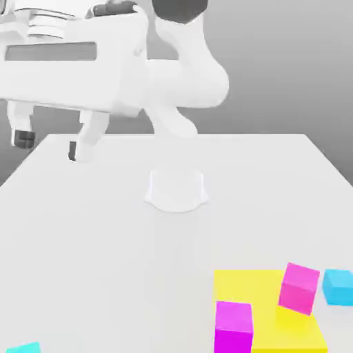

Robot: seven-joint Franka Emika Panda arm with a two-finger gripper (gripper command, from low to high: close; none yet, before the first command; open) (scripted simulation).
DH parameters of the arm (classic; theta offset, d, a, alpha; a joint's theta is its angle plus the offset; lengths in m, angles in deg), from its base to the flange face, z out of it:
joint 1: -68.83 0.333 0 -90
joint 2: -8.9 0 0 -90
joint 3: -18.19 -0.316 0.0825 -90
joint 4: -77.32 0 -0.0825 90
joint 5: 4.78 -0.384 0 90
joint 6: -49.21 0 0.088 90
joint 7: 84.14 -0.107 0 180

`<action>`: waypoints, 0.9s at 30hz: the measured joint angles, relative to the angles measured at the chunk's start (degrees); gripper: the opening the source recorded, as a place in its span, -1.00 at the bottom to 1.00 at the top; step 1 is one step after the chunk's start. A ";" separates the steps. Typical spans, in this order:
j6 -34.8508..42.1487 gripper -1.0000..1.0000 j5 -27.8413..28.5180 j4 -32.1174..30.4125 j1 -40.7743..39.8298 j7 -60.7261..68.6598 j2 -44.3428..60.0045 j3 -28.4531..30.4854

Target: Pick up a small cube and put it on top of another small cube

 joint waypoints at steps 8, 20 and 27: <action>-3.59 0.00 -2.35 2.66 -2.96 -9.30 16.36 2.26; -12.73 -1.00 -8.33 6.78 -6.31 -14.49 37.99 2.93; -11.65 -1.00 -8.39 6.42 -6.29 -14.48 36.46 2.98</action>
